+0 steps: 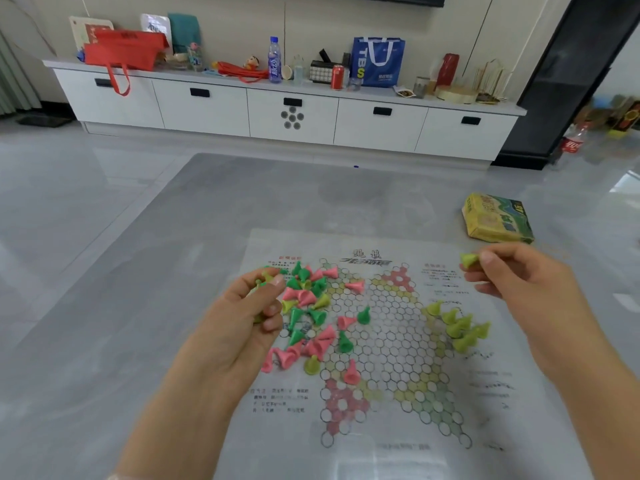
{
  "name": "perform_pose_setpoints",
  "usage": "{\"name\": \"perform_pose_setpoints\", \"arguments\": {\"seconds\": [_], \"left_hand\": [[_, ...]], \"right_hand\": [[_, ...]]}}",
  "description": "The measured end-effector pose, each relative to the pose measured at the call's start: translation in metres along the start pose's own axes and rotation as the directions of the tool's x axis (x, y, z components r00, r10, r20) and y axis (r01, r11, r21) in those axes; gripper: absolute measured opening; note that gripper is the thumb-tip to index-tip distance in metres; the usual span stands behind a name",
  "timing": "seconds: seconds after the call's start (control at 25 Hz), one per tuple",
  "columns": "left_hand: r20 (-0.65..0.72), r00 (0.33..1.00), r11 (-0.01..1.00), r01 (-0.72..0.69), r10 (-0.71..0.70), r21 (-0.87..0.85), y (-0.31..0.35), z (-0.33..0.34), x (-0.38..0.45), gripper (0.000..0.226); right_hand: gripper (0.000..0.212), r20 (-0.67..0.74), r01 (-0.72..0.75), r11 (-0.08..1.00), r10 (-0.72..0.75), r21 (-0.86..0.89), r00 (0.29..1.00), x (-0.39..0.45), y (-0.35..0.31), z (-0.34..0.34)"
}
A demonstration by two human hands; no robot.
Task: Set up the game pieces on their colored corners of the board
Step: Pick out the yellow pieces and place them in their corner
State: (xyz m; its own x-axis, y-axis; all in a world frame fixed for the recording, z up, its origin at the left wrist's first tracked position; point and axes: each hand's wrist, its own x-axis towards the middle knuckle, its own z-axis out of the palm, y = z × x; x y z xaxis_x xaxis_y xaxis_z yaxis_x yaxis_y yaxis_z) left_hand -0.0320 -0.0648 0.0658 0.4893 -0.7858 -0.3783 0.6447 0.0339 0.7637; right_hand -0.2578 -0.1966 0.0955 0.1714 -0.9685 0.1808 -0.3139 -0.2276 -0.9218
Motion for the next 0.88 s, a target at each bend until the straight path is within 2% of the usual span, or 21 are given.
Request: {"name": "perform_pose_setpoints", "arguments": {"seconds": [0.12,0.24,0.36,0.64,0.88], "left_hand": [[0.011,0.999,0.989,-0.050,0.049,0.139,-0.008,0.009,0.003,0.015],[0.027,0.995,0.954,-0.101,0.097,0.283,-0.014,0.019,0.005,0.008],[0.054,0.993,0.919,-0.119,0.106,0.376,-0.021,0.027,0.004,0.003],[0.147,0.987,0.868,-0.133,0.070,0.478,-0.036,0.037,-0.002,0.012],[0.163,0.986,0.848,-0.120,0.040,0.516,-0.040,0.042,-0.006,0.012]], "right_hand": [[0.017,0.025,-0.011,0.991,0.014,-0.135,1.000,-0.008,0.020,0.002],[0.010,0.113,0.103,0.925,-0.065,-0.366,0.991,-0.011,0.027,0.002],[0.006,0.197,0.219,0.814,-0.130,-0.538,0.972,-0.006,0.036,-0.001],[0.007,0.278,0.330,0.686,-0.190,-0.649,0.942,-0.003,0.054,0.007],[0.012,0.301,0.330,0.641,-0.159,-0.693,0.940,0.000,0.056,0.008]]}}
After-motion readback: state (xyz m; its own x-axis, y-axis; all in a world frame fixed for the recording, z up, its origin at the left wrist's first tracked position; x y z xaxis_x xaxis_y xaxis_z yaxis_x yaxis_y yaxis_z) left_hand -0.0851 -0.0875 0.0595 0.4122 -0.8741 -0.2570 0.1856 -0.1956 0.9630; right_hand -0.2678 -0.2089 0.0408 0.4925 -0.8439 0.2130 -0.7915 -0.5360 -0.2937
